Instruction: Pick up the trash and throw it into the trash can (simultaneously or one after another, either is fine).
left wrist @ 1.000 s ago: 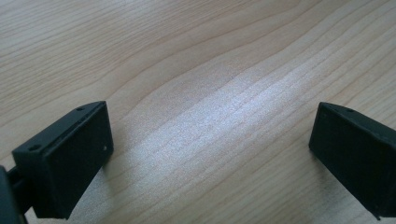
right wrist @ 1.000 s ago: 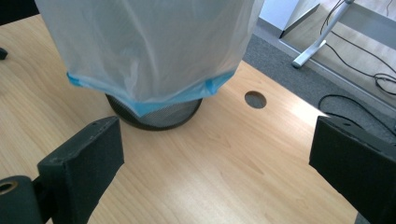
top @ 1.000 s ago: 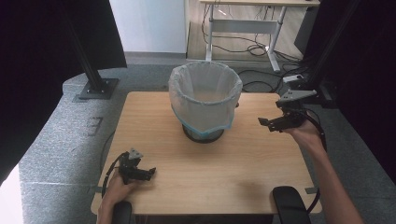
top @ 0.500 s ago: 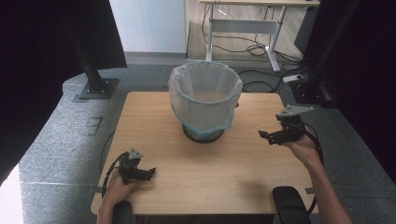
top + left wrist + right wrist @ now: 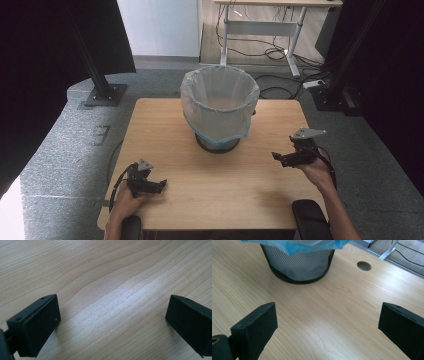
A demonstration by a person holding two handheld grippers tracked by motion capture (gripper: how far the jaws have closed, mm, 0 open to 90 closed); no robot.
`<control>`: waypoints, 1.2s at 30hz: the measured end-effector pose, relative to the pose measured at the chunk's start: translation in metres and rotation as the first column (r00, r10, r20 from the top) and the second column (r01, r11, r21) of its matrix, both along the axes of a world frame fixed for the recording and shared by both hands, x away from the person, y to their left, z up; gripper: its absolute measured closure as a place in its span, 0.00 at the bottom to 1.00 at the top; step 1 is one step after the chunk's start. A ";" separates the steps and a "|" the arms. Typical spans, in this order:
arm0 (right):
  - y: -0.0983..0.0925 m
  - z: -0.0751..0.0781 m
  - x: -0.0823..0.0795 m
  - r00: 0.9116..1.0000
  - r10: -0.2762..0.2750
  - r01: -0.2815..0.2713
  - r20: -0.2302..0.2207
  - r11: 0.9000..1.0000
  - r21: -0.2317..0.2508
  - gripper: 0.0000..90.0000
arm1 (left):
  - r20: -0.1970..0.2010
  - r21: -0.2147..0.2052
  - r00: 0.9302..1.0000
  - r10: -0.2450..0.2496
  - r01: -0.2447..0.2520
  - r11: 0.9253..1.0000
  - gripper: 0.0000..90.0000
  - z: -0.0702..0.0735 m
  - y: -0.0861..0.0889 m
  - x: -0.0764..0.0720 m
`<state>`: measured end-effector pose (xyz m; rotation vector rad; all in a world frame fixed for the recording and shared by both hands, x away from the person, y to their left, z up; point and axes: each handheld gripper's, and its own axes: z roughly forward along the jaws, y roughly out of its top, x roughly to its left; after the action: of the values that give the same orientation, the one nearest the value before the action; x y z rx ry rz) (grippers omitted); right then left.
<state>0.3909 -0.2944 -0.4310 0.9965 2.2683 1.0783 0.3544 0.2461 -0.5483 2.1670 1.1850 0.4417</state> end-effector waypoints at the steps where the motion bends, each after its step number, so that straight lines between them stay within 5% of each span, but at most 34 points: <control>1: 0.001 -0.003 -0.001 1.000 0.001 -0.001 0.001 1.000 0.000 0.02 | 0.002 -0.001 1.000 0.001 -0.001 1.000 0.00 0.000 0.000 0.000; 21: 0.011 -0.080 -0.012 0.998 0.002 -0.007 -0.065 0.997 -0.078 0.01 | 0.001 0.000 1.000 0.001 -0.001 1.000 0.00 0.000 0.000 0.000; 29: 0.015 -0.107 -0.015 0.995 0.010 -0.017 -0.104 0.997 -0.072 0.01 | 0.002 -0.001 1.000 0.002 -0.002 1.000 0.00 0.000 0.000 0.000; 36: 0.020 -0.113 -0.015 0.995 0.015 -0.026 -0.097 0.994 -0.110 0.02 | 0.000 0.000 1.000 0.001 -0.001 1.000 0.00 0.000 0.000 0.000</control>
<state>0.3756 -0.2745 -0.5443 1.0018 2.3916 0.9192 0.3543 0.2461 -0.5484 2.1661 1.1858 0.4425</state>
